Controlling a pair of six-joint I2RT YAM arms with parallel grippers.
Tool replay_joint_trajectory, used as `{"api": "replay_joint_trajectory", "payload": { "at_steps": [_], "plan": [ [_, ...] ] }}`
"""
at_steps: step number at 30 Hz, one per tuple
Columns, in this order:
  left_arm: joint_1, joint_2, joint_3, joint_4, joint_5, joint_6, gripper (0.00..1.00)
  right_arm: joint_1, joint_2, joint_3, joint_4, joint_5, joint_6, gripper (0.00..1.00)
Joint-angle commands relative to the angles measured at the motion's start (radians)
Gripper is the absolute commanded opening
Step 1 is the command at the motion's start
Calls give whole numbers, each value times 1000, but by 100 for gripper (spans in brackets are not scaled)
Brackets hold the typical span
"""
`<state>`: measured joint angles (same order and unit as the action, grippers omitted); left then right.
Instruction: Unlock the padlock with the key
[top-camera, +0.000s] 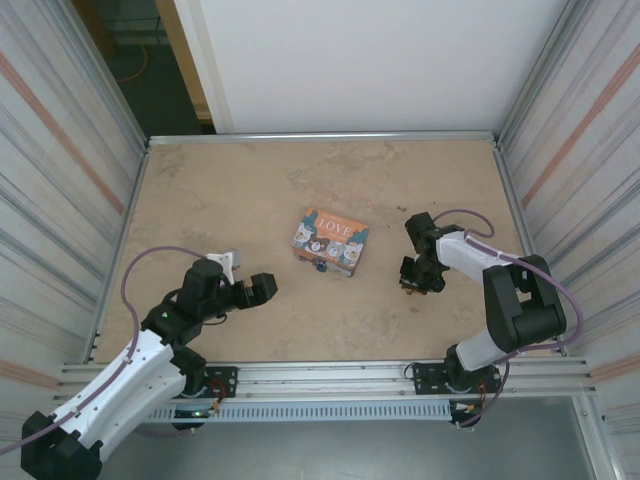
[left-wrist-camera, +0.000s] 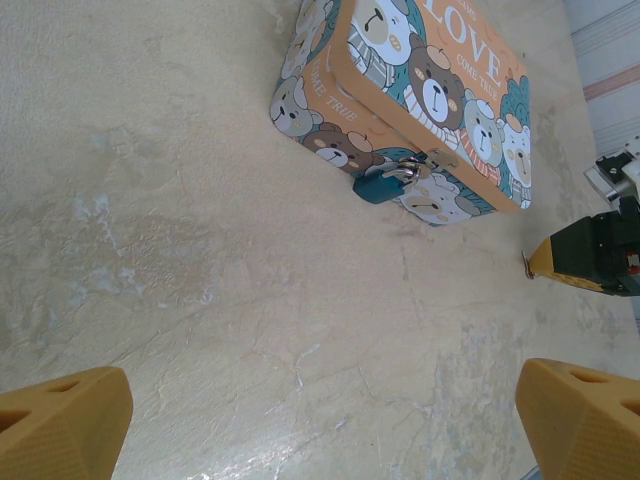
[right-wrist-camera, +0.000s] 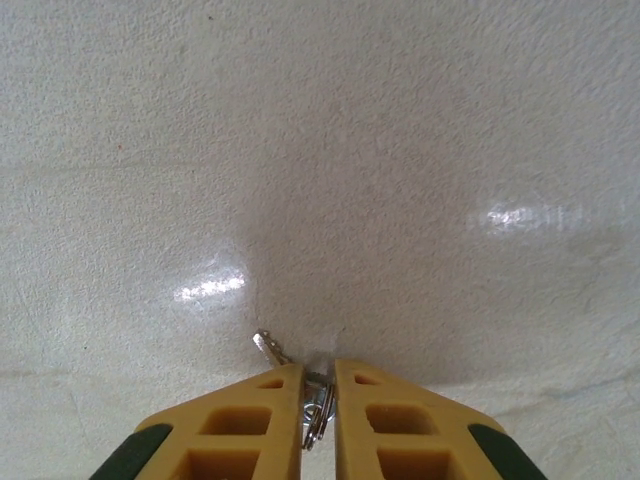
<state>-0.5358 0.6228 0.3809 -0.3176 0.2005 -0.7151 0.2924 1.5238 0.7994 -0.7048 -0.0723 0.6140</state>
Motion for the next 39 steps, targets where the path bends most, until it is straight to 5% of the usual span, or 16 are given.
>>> {"api": "replay_joint_trajectory", "payload": {
  "at_steps": [1,7,17,24,39],
  "plan": [
    [10,-7,9,-7,7,-1,99,3,4,-24,-25,6,6,12],
    [10,-20,17,-23,-2,-2,99,6,-45,-56,-8,-21,17,0],
    [10,-38,23,41,60,-92,99,17,-246,-160,203,-207,65,0],
    [10,-37,23,153,136,-172,97,77,-459,-197,322,-223,73,0],
    [-69,130,121,345,207,-181,62,379,-815,-273,525,42,90,0]
  ]
}}
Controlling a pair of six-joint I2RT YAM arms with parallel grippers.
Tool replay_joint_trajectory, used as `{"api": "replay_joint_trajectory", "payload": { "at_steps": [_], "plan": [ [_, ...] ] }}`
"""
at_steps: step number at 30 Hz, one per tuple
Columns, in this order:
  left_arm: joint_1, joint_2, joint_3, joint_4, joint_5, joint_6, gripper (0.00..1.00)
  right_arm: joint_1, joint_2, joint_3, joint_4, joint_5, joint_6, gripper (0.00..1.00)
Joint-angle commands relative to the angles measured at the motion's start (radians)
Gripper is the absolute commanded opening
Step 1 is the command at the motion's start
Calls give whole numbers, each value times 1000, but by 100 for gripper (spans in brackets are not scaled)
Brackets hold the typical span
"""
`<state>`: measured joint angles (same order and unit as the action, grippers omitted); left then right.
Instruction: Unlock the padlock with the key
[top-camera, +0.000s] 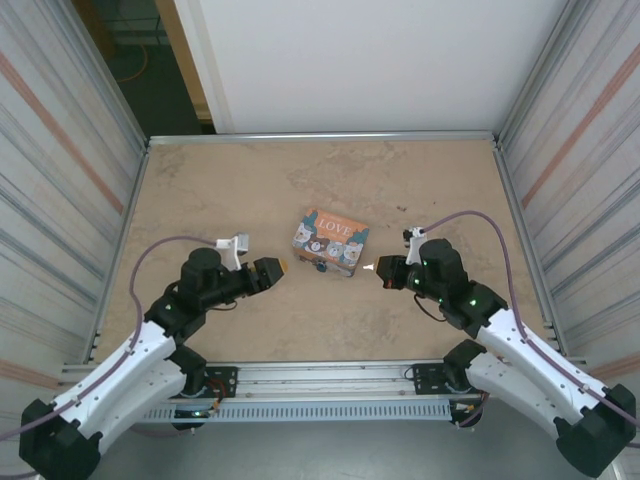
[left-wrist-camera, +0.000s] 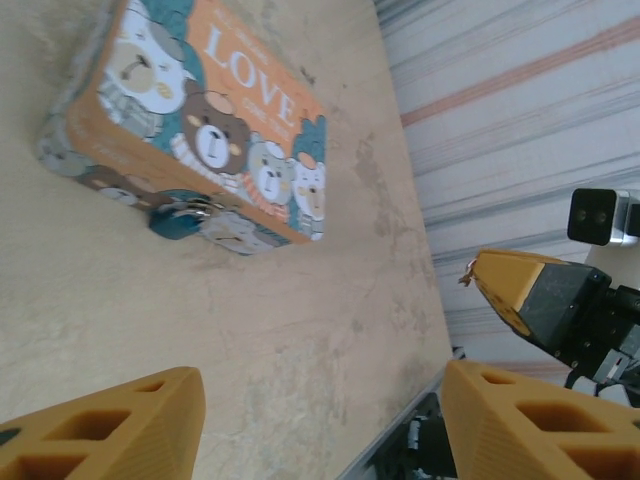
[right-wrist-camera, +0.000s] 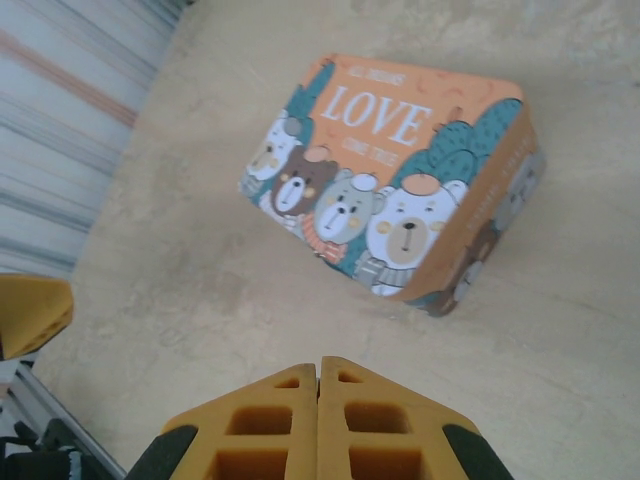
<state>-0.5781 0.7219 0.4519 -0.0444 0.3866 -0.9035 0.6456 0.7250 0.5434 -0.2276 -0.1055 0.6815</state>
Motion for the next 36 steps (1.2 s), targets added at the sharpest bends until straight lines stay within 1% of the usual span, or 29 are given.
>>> {"api": "replay_joint_trajectory", "payload": {
  "at_steps": [1,7,11,18,20,23,25,36],
  "plan": [
    [-43,56,64,83,16,7,61,35,-16,-16,51,80,22,0],
    [-138,177,125,164,-21,-32,60,70,9,-12,79,91,28,0],
    [-163,233,134,246,-20,-92,60,89,26,-12,113,99,42,0],
    [-214,338,164,306,-19,-176,58,123,64,-11,168,109,67,0],
    [-229,369,173,329,-18,-182,57,130,75,-8,178,107,69,0],
    [-245,421,191,364,-4,-184,52,143,92,2,183,110,72,0],
    [-255,452,205,375,6,-182,49,150,102,13,180,111,74,0],
    [-290,543,238,405,14,-184,47,177,141,42,195,109,85,0]
  ]
}}
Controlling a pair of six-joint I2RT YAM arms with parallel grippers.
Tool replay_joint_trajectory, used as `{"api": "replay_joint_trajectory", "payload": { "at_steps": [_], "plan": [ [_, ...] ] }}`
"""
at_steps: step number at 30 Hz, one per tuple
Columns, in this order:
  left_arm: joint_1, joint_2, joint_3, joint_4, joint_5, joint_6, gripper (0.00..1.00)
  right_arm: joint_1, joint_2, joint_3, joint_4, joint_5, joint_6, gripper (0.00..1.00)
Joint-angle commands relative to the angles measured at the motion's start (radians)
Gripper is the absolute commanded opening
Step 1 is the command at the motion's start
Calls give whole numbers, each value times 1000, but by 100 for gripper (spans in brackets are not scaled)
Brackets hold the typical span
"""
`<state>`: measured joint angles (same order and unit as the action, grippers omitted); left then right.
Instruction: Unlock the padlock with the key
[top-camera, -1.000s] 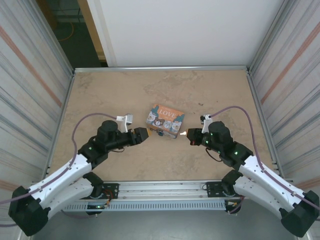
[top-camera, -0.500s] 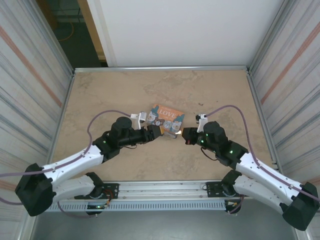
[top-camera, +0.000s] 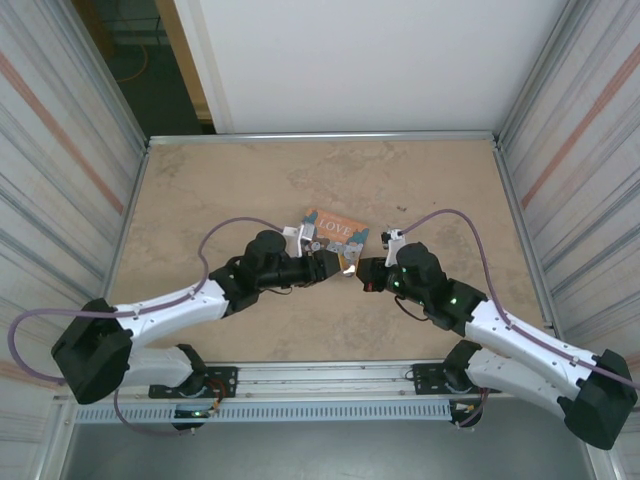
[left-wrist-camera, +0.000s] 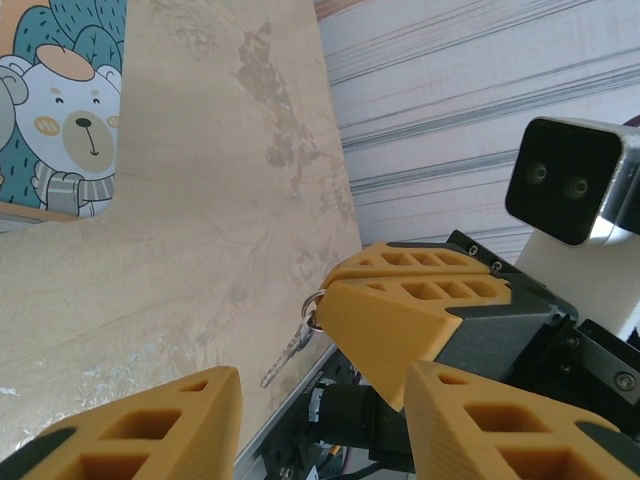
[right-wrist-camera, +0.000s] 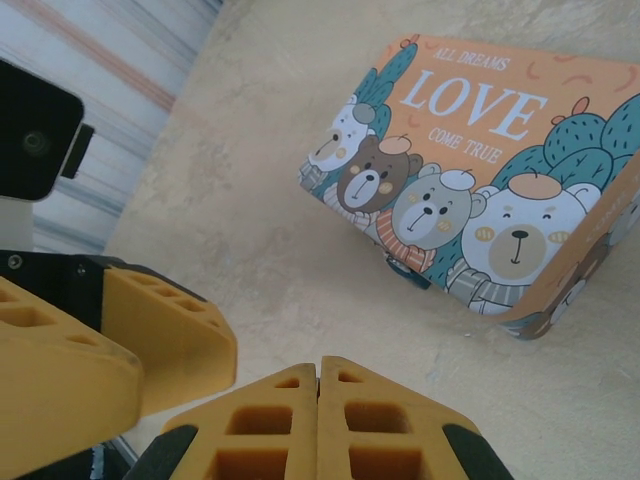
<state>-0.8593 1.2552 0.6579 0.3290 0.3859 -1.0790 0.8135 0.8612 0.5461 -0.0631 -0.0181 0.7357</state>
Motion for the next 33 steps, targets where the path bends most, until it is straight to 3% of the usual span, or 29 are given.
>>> {"api": "replay_joint_trajectory", "payload": {
  "at_steps": [1,14,23,32,33],
  "plan": [
    [-9,13,33,31,16,-9,46,10,7,40,31,20,33,0],
    [-24,48,45,41,29,-12,39,16,10,54,46,18,47,0],
    [-26,46,45,41,28,-7,24,17,18,54,44,12,50,0],
    [-22,0,56,-33,12,63,1,16,14,64,12,-4,34,0],
    [-19,-14,57,-49,14,81,0,15,9,69,-3,-13,24,4]
  ]
}}
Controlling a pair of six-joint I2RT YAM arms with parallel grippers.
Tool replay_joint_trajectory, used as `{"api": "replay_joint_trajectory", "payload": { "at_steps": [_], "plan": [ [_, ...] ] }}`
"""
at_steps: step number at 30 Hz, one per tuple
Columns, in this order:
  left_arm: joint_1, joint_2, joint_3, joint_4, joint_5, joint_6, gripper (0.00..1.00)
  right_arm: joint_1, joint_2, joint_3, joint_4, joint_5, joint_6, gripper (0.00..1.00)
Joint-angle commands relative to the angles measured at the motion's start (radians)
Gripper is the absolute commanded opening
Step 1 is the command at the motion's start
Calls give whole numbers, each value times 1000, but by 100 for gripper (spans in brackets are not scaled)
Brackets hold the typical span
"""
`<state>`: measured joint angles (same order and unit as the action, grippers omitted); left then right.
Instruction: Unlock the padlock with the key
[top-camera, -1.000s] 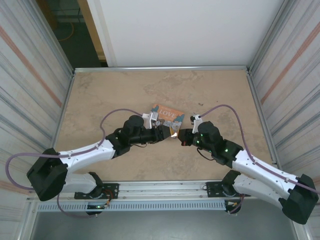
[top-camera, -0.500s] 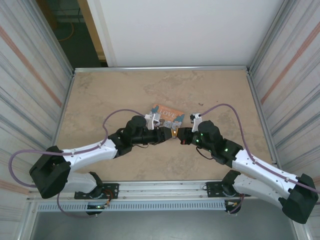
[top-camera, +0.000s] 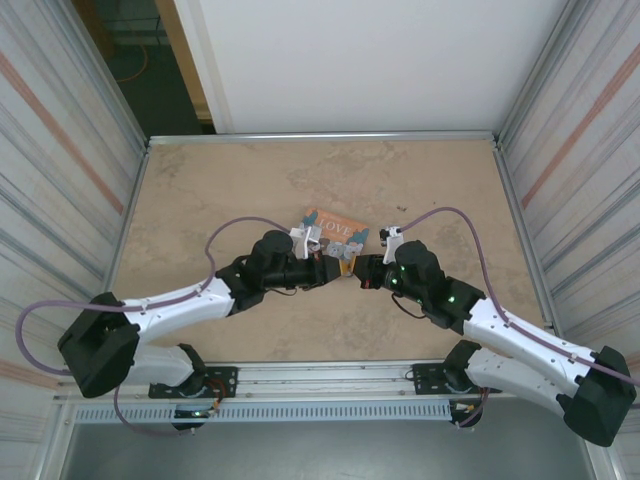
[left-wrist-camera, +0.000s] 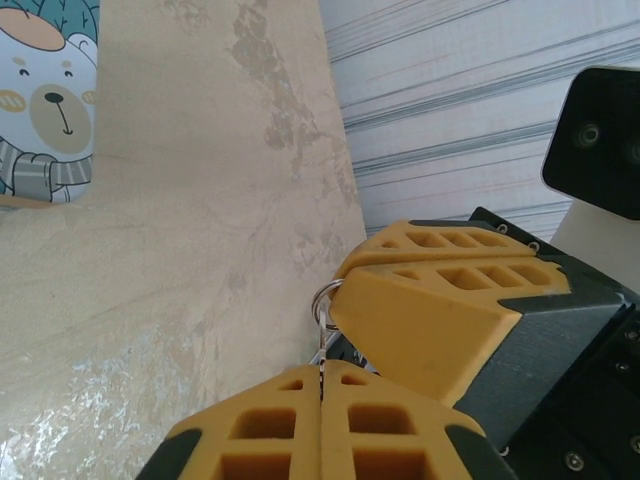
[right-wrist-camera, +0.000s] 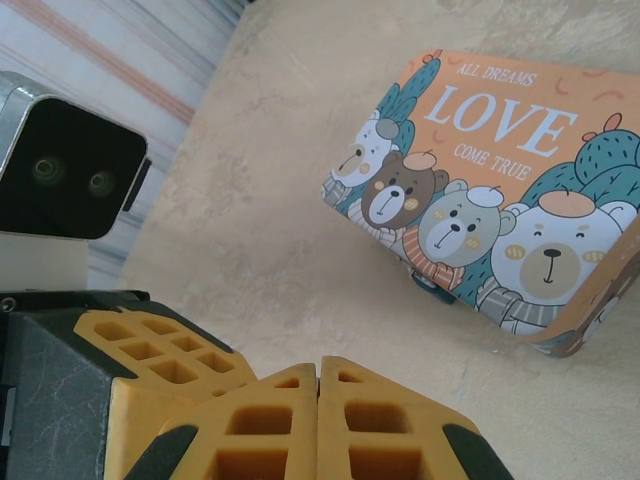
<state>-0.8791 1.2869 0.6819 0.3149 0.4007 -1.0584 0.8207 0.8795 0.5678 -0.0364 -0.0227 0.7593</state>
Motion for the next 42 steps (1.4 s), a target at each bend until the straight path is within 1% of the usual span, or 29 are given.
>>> {"api": "replay_joint_trajectory", "payload": {
  "at_steps": [1,4,6,7,11,15,17,19,22,25,26,32,34,42],
  "plan": [
    [6,-58,32,-50,0,78,0,4,-16,53,-44,-19,-11,8],
    [42,-120,20,-91,28,153,0,-23,-53,70,-98,-81,-56,23],
    [77,-169,15,-129,70,221,0,-53,-88,77,-135,-133,-84,32],
    [101,-197,19,-158,109,272,0,-74,-108,82,-157,-160,-97,36],
    [183,-297,86,-384,242,512,0,-143,-191,90,-199,-267,-156,52],
    [206,-369,137,-526,324,708,0,-160,-249,90,-188,-315,-222,70],
    [206,-388,153,-565,358,798,0,-160,-255,93,-168,-358,-252,76],
    [206,-395,170,-595,386,870,0,-158,-245,99,-140,-425,-276,79],
    [206,-388,202,-643,427,968,0,-145,-214,120,-102,-522,-316,81],
    [207,-368,243,-701,463,1055,0,-105,-176,160,-117,-546,-377,80],
    [206,-363,256,-716,469,1074,0,-89,-164,171,-121,-549,-396,79],
    [206,-316,316,-804,490,1149,0,1,-72,246,-120,-558,-466,68],
    [206,-306,324,-813,494,1158,0,20,-39,267,-120,-557,-474,61],
    [206,-296,326,-810,498,1159,0,58,60,309,-101,-577,-469,44]
  ]
}}
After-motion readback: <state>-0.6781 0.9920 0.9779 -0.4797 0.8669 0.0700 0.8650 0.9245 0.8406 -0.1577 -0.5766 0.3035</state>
